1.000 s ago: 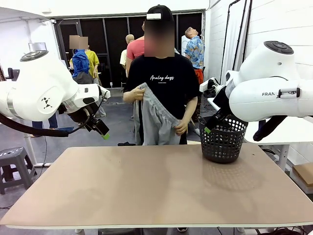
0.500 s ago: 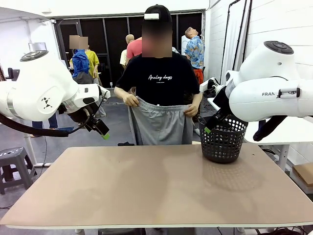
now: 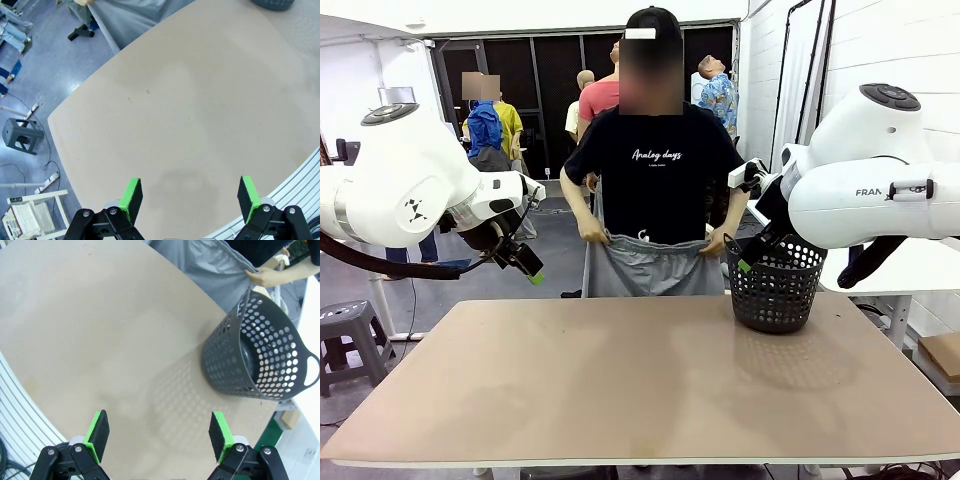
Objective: Fold the training pants.
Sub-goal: Grab both ends of the Training pants handed by a person.
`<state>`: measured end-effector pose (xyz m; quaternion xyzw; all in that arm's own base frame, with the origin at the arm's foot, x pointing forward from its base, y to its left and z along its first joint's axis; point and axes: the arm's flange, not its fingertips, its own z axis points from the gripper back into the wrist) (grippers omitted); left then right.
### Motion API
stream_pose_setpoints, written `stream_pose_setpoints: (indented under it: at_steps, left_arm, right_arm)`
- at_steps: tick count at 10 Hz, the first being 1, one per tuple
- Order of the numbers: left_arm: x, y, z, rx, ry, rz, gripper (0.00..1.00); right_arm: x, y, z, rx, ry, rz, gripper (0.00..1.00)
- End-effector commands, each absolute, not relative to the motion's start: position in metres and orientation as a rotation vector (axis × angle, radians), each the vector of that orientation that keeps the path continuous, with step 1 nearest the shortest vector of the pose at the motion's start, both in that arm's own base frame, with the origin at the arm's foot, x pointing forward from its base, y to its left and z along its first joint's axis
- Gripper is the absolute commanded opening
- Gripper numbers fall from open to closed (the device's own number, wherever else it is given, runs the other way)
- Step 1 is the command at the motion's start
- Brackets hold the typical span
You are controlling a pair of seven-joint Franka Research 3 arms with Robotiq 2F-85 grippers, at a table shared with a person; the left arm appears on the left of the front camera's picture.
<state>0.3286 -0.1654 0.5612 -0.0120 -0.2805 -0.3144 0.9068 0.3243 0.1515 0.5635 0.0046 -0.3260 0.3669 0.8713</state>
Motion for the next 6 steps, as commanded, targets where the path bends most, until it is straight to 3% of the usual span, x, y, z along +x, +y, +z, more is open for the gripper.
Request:
stream_pose_setpoints:
  at_steps: [1, 6]
  left_arm:
    - [0.3301, -0.1647, 0.5604, -0.027, -0.578, -0.647, 1.0]
    - [0.3301, -0.1647, 0.5604, -0.027, -0.578, -0.647, 1.0]
  right_arm:
    - [0.325, 0.1524, 0.5621, 0.023, -0.677, 0.773, 1.0]
    - [0.325, 0.1524, 0.5621, 0.023, -0.677, 0.773, 1.0]
